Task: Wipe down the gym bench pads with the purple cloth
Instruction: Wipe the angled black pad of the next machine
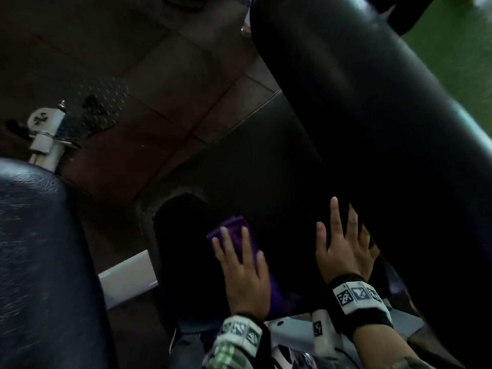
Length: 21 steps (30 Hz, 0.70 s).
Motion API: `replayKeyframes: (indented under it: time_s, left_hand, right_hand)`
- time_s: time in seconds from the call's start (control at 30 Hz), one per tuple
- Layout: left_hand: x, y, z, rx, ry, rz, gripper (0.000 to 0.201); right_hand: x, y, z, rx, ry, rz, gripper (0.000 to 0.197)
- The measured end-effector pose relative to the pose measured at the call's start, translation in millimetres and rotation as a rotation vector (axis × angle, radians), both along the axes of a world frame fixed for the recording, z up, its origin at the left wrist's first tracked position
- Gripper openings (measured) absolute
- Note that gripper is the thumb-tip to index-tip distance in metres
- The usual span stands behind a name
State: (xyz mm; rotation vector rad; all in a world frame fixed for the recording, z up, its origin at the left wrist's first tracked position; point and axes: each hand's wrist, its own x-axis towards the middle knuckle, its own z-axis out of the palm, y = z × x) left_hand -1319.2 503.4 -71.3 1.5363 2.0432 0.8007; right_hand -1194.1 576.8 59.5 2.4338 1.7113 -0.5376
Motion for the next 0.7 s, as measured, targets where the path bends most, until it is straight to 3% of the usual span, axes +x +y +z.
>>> replayKeyframes:
  time_s: [0.1, 0.2, 0.27, 0.4, 0.53, 0.7]
  left_hand:
    - [29.9, -4.7, 12.5, 0.056, 0.054, -0.212, 0.050]
    - [32.4, 30.0, 16.8, 0.131, 0.056, -0.296, 0.047]
    - [18.2, 55.7, 12.1, 0.151, 0.045, -0.268, 0.049]
    - [-25.7, 81.6, -3.5, 0.086, 0.043, -0.050, 0.052]
    - [-39.7, 44.2, -13.1, 0.005, -0.016, 0.086, 0.054]
    - [-3.4, -11.0, -0.9, 0.036, 0.021, -0.153, 0.052]
  right_hand:
    - [3.3, -0.9, -13.1, 0.030, -0.090, 0.029, 0.055]
    - [5.3, -0.3, -23.7, 0.098, -0.129, 0.060, 0.054]
    - [7.2, 0.2, -28.9, 0.098, -0.155, 0.089, 0.052]
    - [5.7, -1.4, -28.9, 0.059, -0.165, 0.063, 0.052]
    - [2.9, -1.8, -17.3, 0.044, -0.162, 0.035, 0.057]
    - [-1.5, 2.8, -2.3, -0.069, 0.044, -0.055, 0.050]
